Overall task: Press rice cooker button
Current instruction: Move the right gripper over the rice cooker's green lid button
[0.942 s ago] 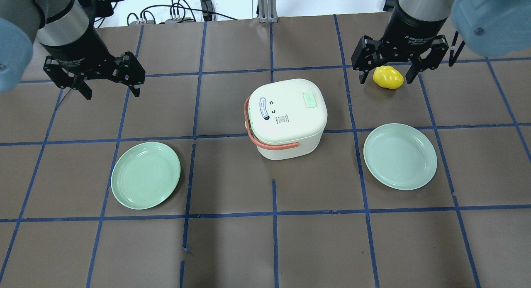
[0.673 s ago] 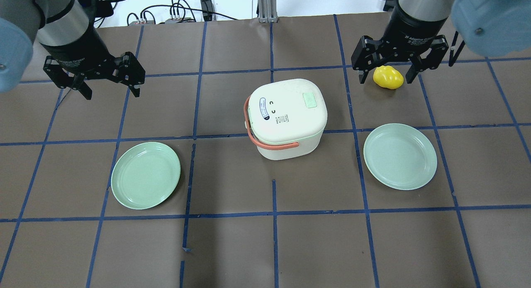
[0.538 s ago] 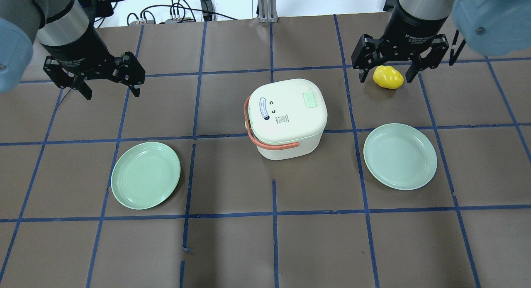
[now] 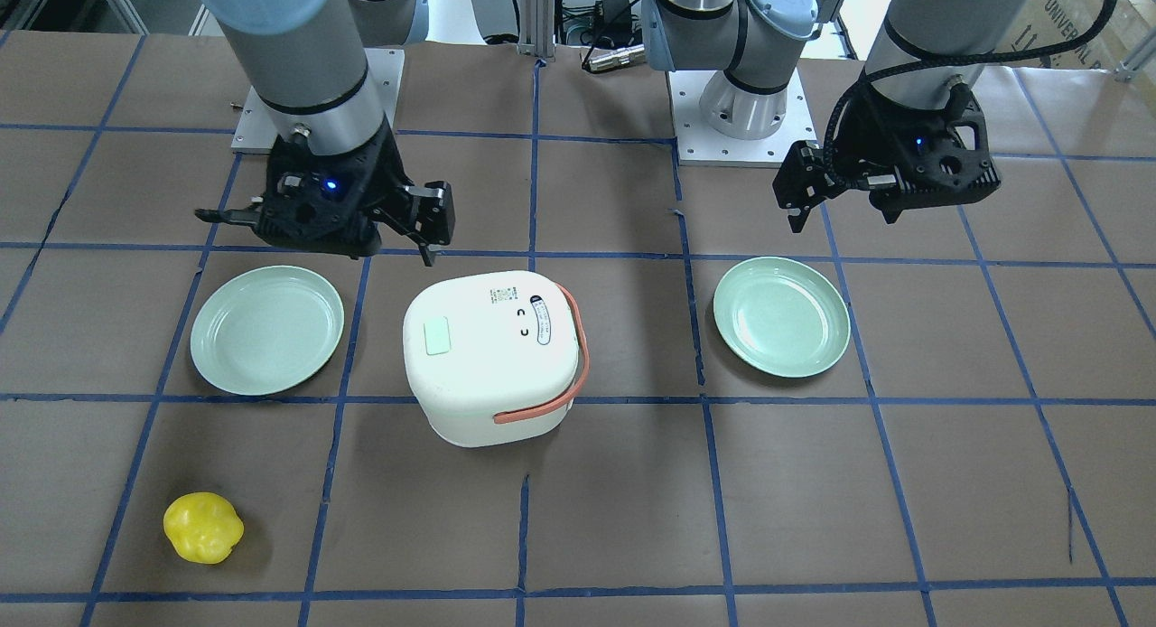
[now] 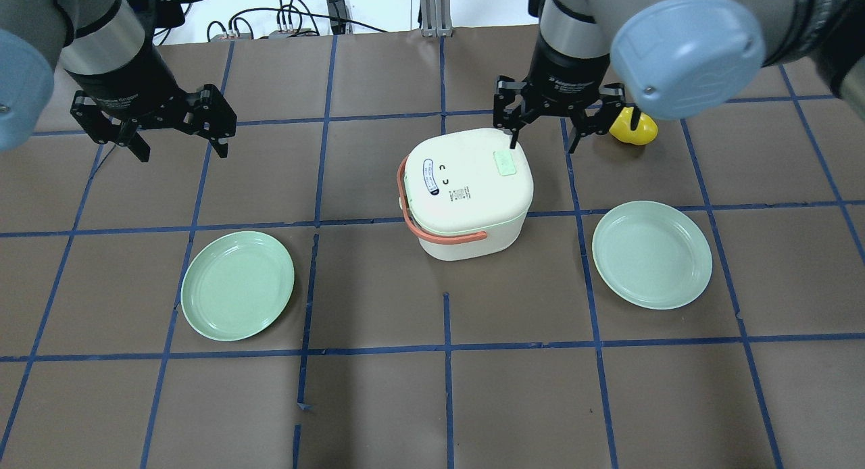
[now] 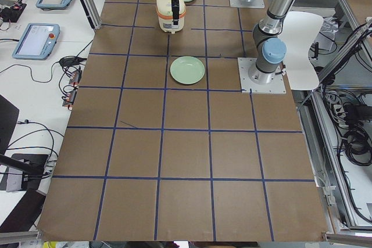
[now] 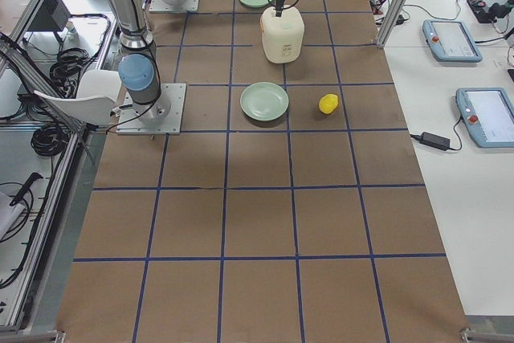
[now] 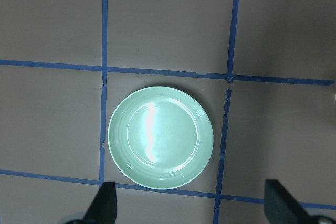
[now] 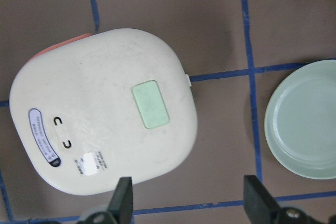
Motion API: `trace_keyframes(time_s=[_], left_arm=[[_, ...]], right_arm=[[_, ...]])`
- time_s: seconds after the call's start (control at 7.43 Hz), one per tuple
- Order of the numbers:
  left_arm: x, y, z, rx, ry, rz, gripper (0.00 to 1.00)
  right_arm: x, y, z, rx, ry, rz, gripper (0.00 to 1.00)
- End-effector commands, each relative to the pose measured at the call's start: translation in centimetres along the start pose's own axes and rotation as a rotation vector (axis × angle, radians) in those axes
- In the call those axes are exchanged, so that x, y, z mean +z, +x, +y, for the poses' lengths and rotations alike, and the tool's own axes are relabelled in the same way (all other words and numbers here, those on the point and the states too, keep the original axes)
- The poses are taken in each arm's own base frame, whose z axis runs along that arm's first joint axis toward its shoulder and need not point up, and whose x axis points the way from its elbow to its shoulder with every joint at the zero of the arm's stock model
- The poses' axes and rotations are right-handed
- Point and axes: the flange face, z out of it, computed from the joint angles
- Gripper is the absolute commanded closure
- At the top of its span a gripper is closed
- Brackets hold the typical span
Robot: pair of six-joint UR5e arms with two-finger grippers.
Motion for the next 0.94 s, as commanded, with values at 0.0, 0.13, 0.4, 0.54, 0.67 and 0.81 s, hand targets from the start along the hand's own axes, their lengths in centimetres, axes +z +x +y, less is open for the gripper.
trace_keyframes(time_s=[0.0, 0.13, 0.4, 0.54, 0.67, 0.81], left_arm=[[0.0, 0.0, 0.0, 0.000, 0.000, 0.001, 0.00], [0.0, 0.0, 0.0, 0.000, 0.000, 0.001, 0.00], [0.0, 0.0, 0.0, 0.000, 0.000, 0.000, 0.00], [0.0, 0.0, 0.0, 0.000, 0.000, 0.000, 0.00], [0.0, 0.0, 0.0, 0.000, 0.000, 0.000, 0.00], [0.0, 0.0, 0.0, 0.000, 0.000, 0.000, 0.00]], right_arm=[[3.9, -2.4, -2.0, -0.006, -0.020, -0.057, 0.73], [4.8, -2.2, -3.0, -0.024, -0.015, -0.057, 0.76], [5.1, -1.0, -4.1, -0.041, -0.016, -0.057, 0.81], [4.7, -0.9, -4.4, -0.043, -0.008, -0.058, 0.81], [5.4, -0.9, -4.7, -0.057, -0.017, -0.052, 0.81], [6.1, -0.9, -5.0, -0.059, -0.027, -0.049, 0.82]])
